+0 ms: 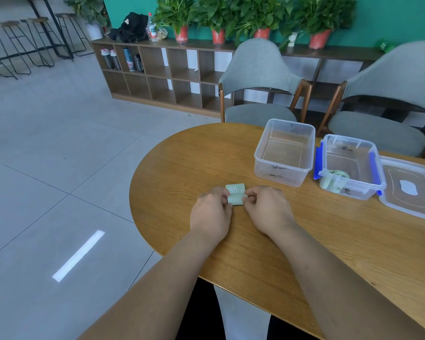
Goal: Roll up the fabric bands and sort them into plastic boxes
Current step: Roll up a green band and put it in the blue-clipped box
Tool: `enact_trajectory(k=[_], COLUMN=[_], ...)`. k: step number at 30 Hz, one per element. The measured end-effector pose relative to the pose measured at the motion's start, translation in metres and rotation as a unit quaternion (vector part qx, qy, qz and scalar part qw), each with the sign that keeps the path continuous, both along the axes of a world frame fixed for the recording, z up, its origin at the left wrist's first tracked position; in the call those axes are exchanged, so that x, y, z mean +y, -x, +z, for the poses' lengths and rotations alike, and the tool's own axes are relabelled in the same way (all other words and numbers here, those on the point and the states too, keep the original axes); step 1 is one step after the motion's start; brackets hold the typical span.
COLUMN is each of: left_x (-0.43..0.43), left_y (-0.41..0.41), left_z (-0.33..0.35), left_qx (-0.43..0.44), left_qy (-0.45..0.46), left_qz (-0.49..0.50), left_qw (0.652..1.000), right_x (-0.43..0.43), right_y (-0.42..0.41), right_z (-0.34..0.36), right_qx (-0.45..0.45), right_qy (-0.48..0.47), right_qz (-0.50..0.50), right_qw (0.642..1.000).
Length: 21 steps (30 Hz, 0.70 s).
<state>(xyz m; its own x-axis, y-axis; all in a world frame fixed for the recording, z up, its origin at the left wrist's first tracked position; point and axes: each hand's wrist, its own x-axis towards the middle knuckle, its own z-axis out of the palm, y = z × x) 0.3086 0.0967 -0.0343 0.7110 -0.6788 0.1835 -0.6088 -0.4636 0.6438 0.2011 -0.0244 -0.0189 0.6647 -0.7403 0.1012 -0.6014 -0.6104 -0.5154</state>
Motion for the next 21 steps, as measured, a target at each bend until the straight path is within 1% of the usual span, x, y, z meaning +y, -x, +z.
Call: enact_trajectory(k=[3,11,15,21], left_x=[-0.003,-0.001,0.003,0.005], left_y=[-0.001,-0.005,-0.006,-0.003], left_z=[0.0,0.004,0.006,0.008], left_qx=[-0.005,0.075,0.112,0.094], left_qy=[0.007,0.02,0.016,0.013], left_qz=[0.002,-0.004,0.009,0.015], left_qw=[1.0,0.997,0.994,0.995], right_x=[-0.001,0.006,0.012,0.009], right_y=[0.002,0.009,0.013,0.009], right_z=[-0.001,-0.006,-0.009,-0.009], right_qx=[0.001,-0.04,-0.061,-0.065], right_qy=[-0.002,-0.03,-0.052,-0.062], right_qz=[0.011,-0.001,-0.009,-0.02], right_qw=[1.0,0.999,0.997,0.996])
